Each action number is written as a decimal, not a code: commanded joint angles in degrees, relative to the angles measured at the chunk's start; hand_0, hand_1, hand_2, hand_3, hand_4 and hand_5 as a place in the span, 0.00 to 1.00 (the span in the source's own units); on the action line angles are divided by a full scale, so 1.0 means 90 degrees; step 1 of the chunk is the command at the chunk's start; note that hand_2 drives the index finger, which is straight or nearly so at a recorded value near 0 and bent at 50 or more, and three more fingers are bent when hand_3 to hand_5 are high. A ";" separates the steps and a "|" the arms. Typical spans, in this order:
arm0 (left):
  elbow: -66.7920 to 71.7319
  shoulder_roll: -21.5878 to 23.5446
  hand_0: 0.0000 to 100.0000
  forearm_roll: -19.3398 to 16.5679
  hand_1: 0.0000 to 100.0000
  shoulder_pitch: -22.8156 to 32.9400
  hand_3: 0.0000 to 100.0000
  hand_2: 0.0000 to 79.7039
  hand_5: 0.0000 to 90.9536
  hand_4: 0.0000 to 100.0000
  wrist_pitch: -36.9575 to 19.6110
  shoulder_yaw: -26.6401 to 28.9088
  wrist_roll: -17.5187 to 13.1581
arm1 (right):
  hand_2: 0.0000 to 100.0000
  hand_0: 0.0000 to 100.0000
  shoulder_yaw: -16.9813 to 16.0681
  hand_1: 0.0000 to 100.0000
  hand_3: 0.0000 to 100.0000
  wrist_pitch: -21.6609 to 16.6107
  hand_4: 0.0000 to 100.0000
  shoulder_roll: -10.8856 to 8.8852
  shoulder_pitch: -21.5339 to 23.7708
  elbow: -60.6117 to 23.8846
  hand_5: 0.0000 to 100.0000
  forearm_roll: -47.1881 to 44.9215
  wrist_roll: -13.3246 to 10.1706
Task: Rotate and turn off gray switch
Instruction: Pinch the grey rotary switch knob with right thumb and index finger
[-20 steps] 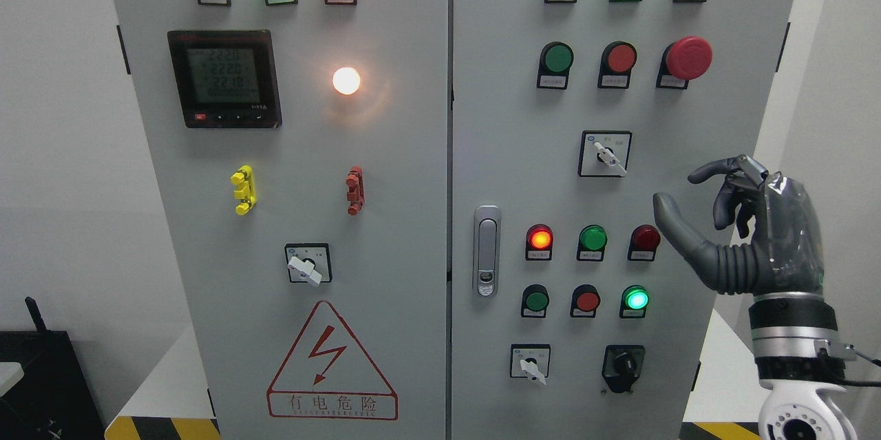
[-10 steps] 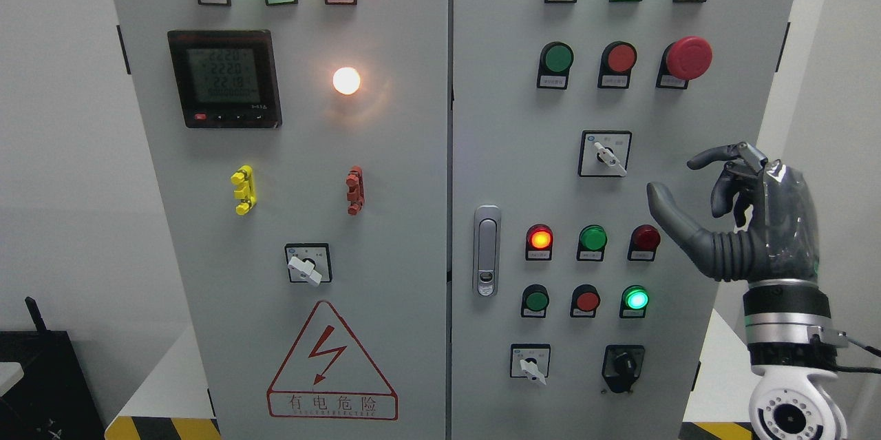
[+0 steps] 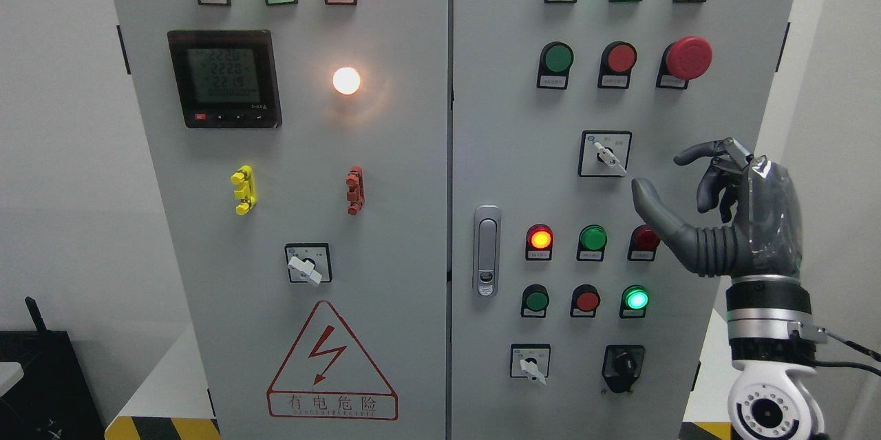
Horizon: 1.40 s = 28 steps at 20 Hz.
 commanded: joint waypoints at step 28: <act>-0.0166 0.0001 0.12 0.0127 0.39 -0.0059 0.00 0.00 0.00 0.00 0.0001 0.0049 -0.0001 | 0.58 0.07 0.0388 0.55 0.98 0.0441 0.98 0.0470 -0.0331 0.0429 1.00 0.0431 -0.0161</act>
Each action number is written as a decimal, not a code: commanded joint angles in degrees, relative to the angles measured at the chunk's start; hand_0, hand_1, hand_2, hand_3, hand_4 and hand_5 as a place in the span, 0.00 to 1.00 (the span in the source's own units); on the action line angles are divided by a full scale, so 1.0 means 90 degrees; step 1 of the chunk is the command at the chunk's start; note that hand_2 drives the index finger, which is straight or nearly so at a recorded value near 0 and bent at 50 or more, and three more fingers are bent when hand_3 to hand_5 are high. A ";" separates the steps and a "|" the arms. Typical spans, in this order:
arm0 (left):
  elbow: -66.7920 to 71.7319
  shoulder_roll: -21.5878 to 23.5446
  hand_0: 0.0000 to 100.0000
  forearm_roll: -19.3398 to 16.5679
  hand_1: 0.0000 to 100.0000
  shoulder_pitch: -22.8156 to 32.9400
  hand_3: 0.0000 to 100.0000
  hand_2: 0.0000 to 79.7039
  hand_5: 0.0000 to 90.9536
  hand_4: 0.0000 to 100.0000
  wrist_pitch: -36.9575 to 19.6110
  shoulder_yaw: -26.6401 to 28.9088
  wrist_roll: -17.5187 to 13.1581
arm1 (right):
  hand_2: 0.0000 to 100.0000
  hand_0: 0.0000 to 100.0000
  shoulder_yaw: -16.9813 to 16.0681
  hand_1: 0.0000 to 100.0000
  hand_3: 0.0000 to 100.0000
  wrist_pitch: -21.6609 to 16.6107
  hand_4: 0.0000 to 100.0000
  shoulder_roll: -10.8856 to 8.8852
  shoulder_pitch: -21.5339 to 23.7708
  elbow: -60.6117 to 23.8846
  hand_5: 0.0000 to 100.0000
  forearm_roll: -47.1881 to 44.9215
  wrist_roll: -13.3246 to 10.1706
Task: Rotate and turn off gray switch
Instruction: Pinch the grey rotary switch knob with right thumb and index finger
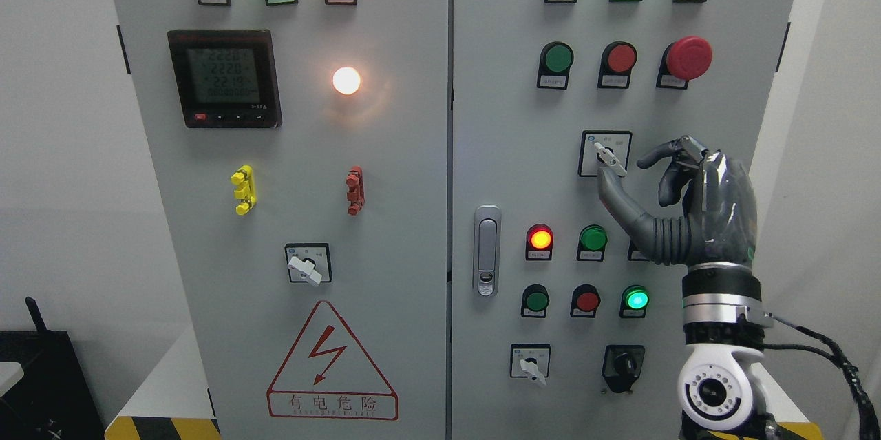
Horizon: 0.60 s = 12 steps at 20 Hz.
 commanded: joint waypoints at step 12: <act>-0.0166 0.0001 0.12 0.0127 0.39 -0.0058 0.00 0.00 0.00 0.00 0.0000 0.0049 -0.0001 | 0.60 0.07 0.0253 0.55 0.98 0.0114 0.98 0.0044 -0.0104 0.0159 1.00 0.0004 0.0000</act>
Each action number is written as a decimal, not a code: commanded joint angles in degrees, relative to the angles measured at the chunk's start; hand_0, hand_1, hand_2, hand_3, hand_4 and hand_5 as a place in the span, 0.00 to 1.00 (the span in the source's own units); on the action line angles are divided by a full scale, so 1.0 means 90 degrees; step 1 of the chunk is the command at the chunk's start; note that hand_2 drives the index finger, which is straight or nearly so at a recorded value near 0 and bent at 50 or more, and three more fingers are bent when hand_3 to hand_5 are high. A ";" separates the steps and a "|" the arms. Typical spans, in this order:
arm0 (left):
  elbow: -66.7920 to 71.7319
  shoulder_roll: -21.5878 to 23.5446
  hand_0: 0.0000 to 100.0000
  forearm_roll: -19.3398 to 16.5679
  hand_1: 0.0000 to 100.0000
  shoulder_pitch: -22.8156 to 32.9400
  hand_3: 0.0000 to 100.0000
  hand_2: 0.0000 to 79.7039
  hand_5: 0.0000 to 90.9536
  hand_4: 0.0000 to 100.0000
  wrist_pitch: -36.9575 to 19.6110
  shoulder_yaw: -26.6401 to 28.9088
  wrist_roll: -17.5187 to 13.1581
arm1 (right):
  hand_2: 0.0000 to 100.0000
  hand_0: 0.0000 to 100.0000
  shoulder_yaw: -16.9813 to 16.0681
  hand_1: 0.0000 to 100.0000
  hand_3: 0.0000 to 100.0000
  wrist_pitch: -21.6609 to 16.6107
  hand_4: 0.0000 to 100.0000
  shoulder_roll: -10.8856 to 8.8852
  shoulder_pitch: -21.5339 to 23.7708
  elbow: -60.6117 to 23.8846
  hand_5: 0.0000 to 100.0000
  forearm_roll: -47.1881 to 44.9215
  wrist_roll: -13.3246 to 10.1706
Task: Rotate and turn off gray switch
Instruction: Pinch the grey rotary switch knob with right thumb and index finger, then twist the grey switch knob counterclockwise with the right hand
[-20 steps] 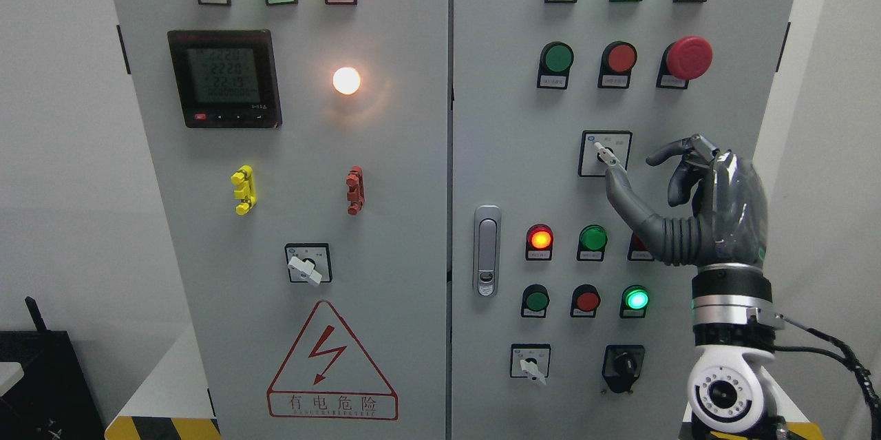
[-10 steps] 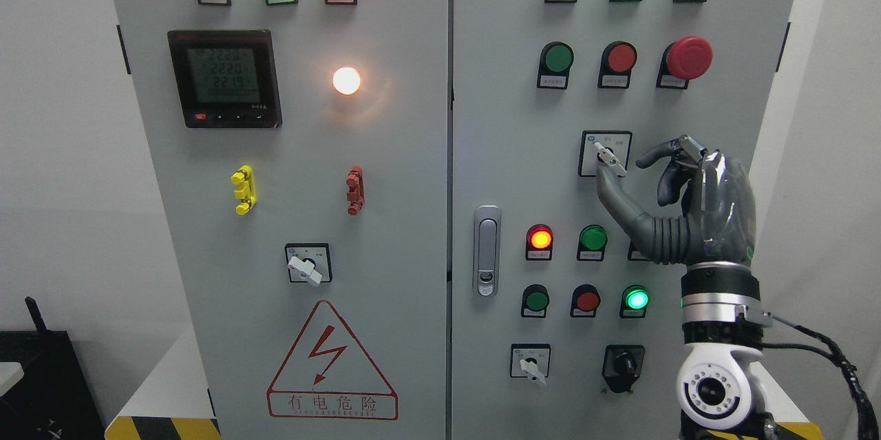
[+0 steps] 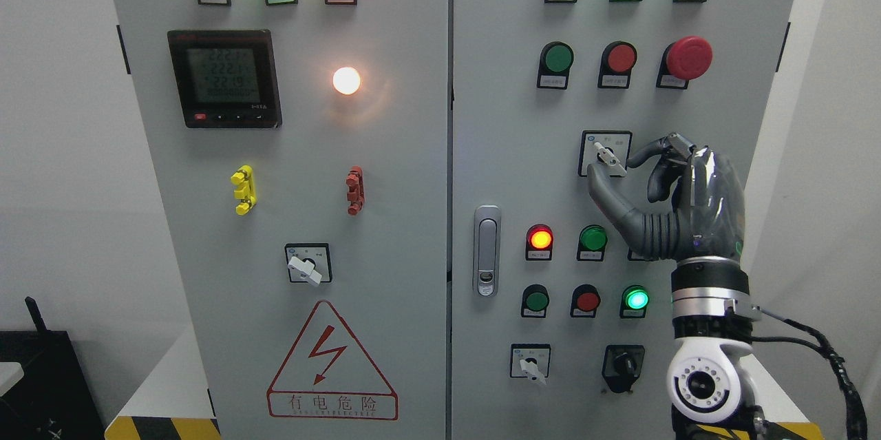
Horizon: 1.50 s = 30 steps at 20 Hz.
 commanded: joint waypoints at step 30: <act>-0.0166 0.0001 0.12 0.0117 0.39 -0.0059 0.00 0.00 0.00 0.00 0.0000 0.0049 -0.0001 | 0.61 0.11 -0.0004 0.54 0.98 0.0091 0.98 -0.0024 -0.0074 0.0191 1.00 0.0089 -0.0034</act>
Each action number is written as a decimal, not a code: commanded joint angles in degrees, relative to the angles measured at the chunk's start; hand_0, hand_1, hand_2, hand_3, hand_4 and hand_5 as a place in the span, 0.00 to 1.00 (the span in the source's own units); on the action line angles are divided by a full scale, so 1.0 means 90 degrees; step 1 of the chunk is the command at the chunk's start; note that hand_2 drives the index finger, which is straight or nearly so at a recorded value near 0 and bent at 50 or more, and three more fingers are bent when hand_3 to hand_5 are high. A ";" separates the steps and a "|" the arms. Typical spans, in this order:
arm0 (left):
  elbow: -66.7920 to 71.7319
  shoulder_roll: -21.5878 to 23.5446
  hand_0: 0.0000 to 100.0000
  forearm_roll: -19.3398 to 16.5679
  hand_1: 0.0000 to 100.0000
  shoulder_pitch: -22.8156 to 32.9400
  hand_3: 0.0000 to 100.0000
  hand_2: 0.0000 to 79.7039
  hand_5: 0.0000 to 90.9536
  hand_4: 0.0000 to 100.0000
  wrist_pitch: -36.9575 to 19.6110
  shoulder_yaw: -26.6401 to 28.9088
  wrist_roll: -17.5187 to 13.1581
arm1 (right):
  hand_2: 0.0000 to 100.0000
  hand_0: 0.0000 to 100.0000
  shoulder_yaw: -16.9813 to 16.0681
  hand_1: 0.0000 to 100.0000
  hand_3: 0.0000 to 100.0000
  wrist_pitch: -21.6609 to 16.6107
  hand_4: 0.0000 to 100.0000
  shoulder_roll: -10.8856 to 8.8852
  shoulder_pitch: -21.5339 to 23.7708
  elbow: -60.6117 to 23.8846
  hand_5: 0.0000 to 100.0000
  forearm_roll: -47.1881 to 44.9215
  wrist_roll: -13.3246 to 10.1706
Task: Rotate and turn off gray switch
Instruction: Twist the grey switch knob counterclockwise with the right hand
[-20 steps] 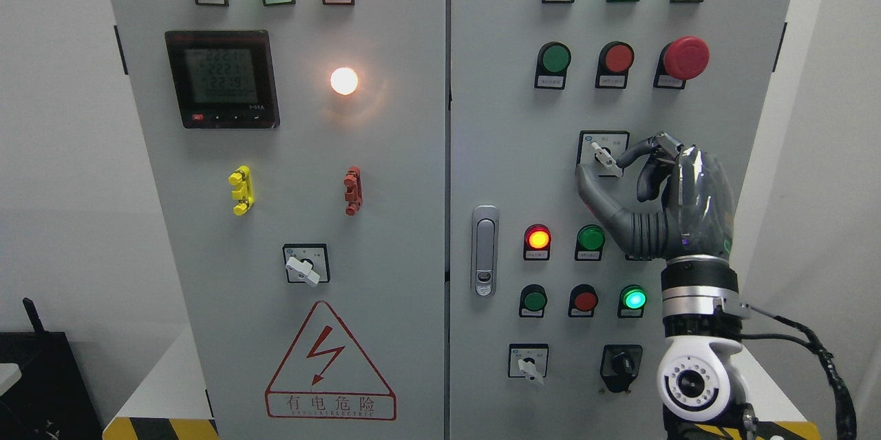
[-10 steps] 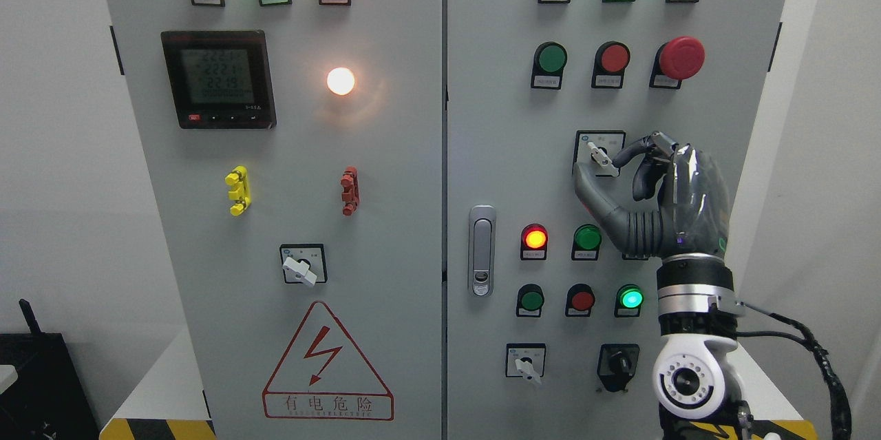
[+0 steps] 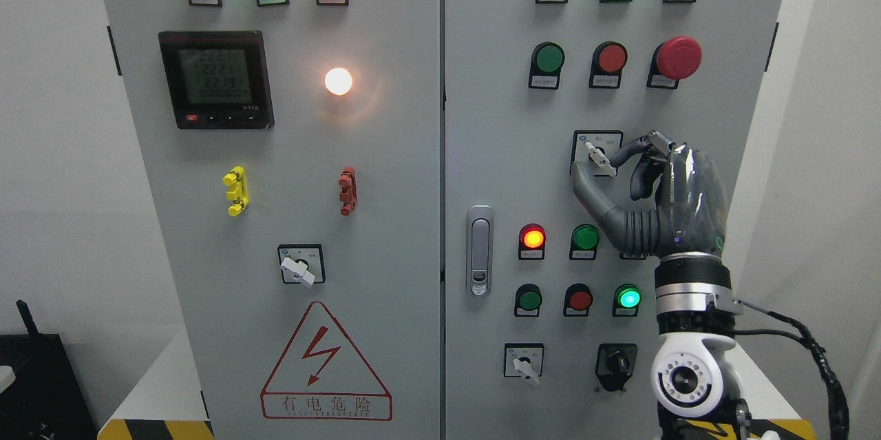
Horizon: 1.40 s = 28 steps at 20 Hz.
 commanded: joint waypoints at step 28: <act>-0.0166 -0.0009 0.12 0.0127 0.39 -0.0059 0.00 0.00 0.00 0.00 -0.0001 0.0049 -0.0001 | 0.64 0.16 -0.0181 0.53 0.98 0.0177 0.98 -0.0025 -0.0118 0.0165 1.00 -0.0001 -0.0052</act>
